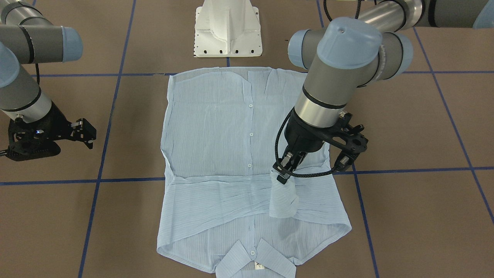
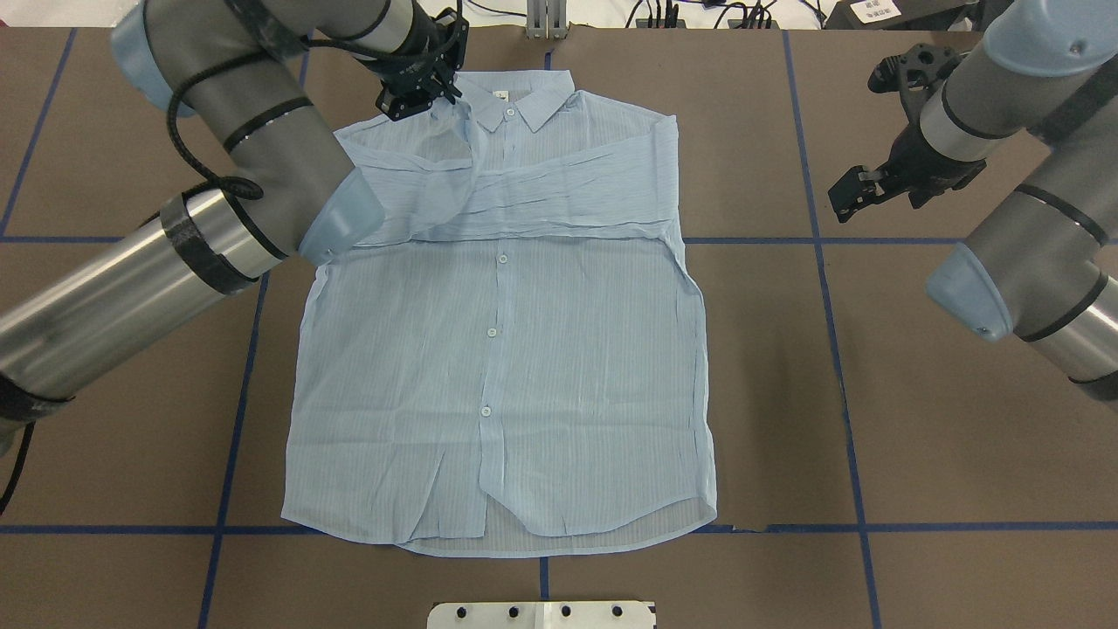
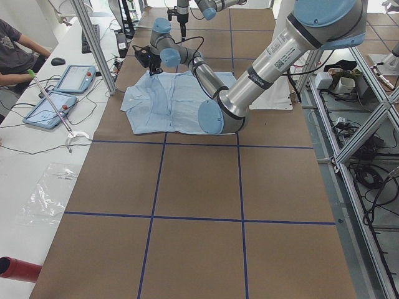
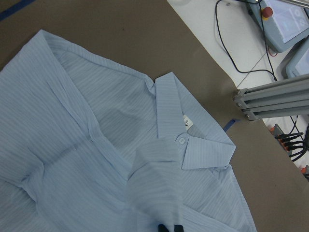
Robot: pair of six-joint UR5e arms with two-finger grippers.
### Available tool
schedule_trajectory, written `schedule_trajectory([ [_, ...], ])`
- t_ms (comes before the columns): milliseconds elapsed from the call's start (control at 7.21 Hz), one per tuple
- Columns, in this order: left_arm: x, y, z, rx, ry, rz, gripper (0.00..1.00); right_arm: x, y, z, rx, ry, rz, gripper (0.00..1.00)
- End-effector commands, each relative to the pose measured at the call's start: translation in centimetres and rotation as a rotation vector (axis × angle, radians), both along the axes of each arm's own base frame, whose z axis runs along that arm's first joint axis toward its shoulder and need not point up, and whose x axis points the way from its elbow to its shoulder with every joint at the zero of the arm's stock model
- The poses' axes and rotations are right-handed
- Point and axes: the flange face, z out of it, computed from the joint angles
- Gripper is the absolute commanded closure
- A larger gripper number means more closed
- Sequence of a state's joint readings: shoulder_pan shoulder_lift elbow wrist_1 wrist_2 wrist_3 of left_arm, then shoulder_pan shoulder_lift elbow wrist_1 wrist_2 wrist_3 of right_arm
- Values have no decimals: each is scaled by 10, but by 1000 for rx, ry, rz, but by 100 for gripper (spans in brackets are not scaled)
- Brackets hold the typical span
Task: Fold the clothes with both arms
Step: 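Fold the other sleeve across the shirt with the left gripper while the right gripper withdraws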
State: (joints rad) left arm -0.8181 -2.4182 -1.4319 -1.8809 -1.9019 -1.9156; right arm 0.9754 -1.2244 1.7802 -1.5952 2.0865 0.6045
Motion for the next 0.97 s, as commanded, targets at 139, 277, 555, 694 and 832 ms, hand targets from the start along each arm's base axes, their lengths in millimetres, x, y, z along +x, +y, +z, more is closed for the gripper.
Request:
schedule_trajectory([
  [139,162,59,6,21,24,-10,100,-2,-1,2,-2,3,0,0],
  [277,227,82,-17,28,52,1,86,-2,-2,6,-8,8,0,0],
  [555,243,101,-24,147,38,66,0,-3,-3,0,-5,1,2,0],
  [694,241,101,-19,173,53,71,0,-3,-3,-5,-3,-5,9,0],
  [832,239,99,-16,211,44,85,0,-3,-3,-6,-2,-7,11,0],
])
